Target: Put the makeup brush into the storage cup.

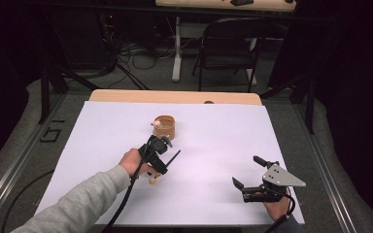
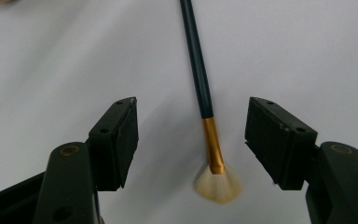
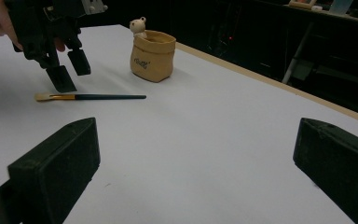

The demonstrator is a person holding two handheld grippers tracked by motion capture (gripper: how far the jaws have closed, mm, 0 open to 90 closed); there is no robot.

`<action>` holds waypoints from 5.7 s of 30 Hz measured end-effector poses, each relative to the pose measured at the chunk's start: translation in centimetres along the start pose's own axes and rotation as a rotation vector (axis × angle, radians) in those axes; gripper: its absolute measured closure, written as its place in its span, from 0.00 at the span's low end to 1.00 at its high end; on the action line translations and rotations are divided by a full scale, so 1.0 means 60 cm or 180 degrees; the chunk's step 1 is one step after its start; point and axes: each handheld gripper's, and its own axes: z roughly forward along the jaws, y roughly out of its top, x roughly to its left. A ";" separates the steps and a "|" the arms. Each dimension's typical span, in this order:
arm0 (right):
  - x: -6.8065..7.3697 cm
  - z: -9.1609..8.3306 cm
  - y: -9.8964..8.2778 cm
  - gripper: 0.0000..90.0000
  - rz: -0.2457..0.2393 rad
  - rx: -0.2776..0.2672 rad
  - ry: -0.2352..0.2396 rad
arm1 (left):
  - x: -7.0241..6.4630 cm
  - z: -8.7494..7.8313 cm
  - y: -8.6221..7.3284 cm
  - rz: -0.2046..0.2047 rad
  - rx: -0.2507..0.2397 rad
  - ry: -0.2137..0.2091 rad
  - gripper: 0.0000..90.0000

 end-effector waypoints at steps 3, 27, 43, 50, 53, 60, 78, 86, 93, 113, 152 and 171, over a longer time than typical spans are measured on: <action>0.001 -0.001 0.001 0.00 0.0007 -0.0019 -0.0004 | -0.004 0.004 0.001 0.0027 0.0027 -0.0060 0.46; 0.000 0.000 0.000 0.00 0.0000 -0.0011 -0.0008 | -0.017 0.021 0.007 0.0184 0.0217 -0.0002 0.80; 0.000 0.001 0.000 0.00 -0.0006 0.0010 -0.0006 | -0.025 0.028 0.008 0.0261 0.0254 0.0042 0.89; 0.000 0.001 0.000 0.00 -0.0008 0.0012 0.0002 | -0.026 0.028 0.008 0.0364 0.0252 0.0033 0.92; 0.000 0.001 0.000 0.00 -0.0007 0.0013 0.0003 | -0.026 0.028 0.007 0.0425 0.0239 0.0034 0.92; -0.001 0.001 0.000 0.00 -0.0010 0.0029 0.0002 | -0.025 0.019 0.004 0.0557 0.0163 0.0052 0.92; -0.001 0.002 0.000 0.00 -0.0001 0.0038 0.0012 | -0.018 0.027 0.015 0.0687 0.0439 -0.0004 0.91; 0.000 0.002 0.000 0.00 -0.0001 0.0042 0.0013 | -0.011 0.030 0.025 0.0651 0.0569 -0.0120 0.91; -0.001 0.002 0.000 0.00 -0.0004 0.0048 0.0016 | -0.016 0.029 0.024 0.0827 0.0560 -0.0068 0.93; 0.000 0.005 0.002 0.00 -0.0005 0.0101 0.0023 | -0.032 -0.018 0.014 0.1293 0.0350 -0.0034 0.93; 0.016 0.093 0.059 0.00 -0.0404 0.1242 0.0834 | -0.063 -0.052 0.024 0.1989 0.0259 0.0069 0.93; 0.035 0.152 0.091 0.10 -0.0555 0.1607 0.1148 | -0.091 -0.056 0.032 0.2453 0.0336 0.0132 0.93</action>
